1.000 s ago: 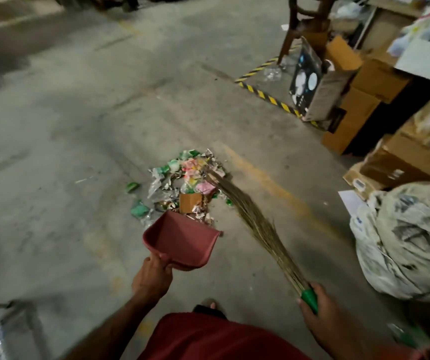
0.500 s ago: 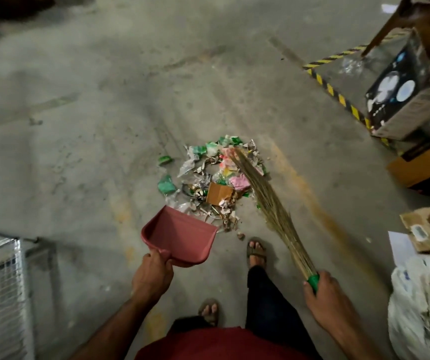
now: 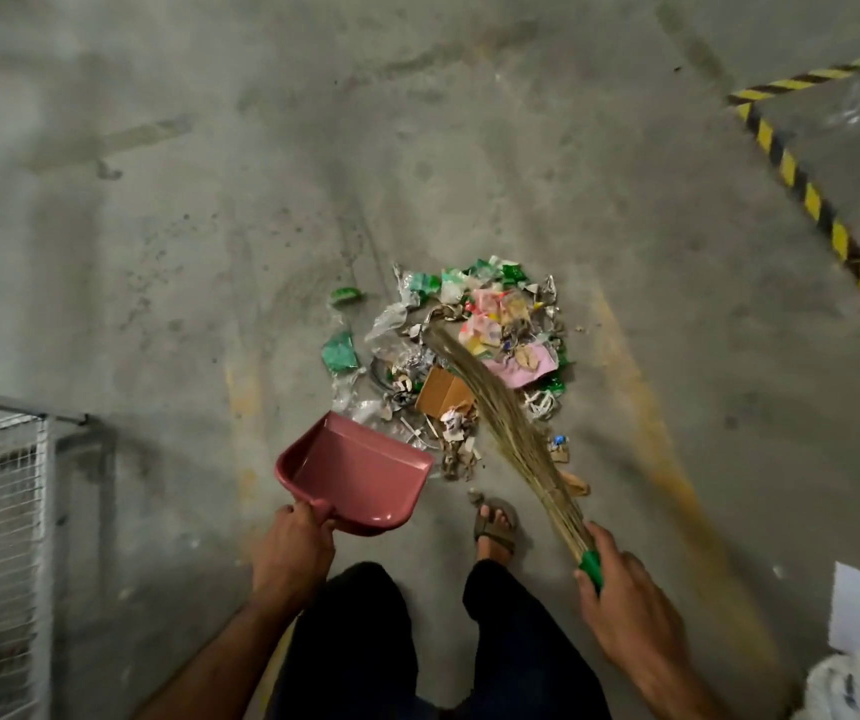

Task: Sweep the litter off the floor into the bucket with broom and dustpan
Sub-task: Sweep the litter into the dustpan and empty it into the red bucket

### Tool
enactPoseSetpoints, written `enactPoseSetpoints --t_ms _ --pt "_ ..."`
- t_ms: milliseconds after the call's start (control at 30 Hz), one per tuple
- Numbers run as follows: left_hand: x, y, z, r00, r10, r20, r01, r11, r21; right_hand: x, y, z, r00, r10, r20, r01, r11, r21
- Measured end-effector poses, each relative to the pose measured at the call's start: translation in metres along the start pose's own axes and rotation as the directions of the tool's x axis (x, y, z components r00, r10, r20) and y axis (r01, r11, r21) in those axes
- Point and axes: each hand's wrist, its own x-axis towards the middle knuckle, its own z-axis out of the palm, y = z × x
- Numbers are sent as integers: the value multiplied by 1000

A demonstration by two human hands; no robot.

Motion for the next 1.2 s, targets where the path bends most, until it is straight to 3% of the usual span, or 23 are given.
enactPoseSetpoints --t_ms 267,433,833,1067,1200 --pt "120 15 65 990 -139 24 138 990 34 118 -31 10 998 -70 -1 70 994 -85" --pt "217 -12 135 981 -174 87 168 983 80 203 -55 69 993 -112 -38 110 992 -53" --pt "438 -77 256 985 -170 21 168 983 79 402 -104 192 967 -238 -89 220 959 -179" --pt "504 -86 267 998 -18 54 19 1000 -21 480 -117 194 949 -301 96 316 895 -315" --pt "511 -72 278 998 -32 60 34 999 -38 473 -116 195 935 -315 163 352 876 -330"
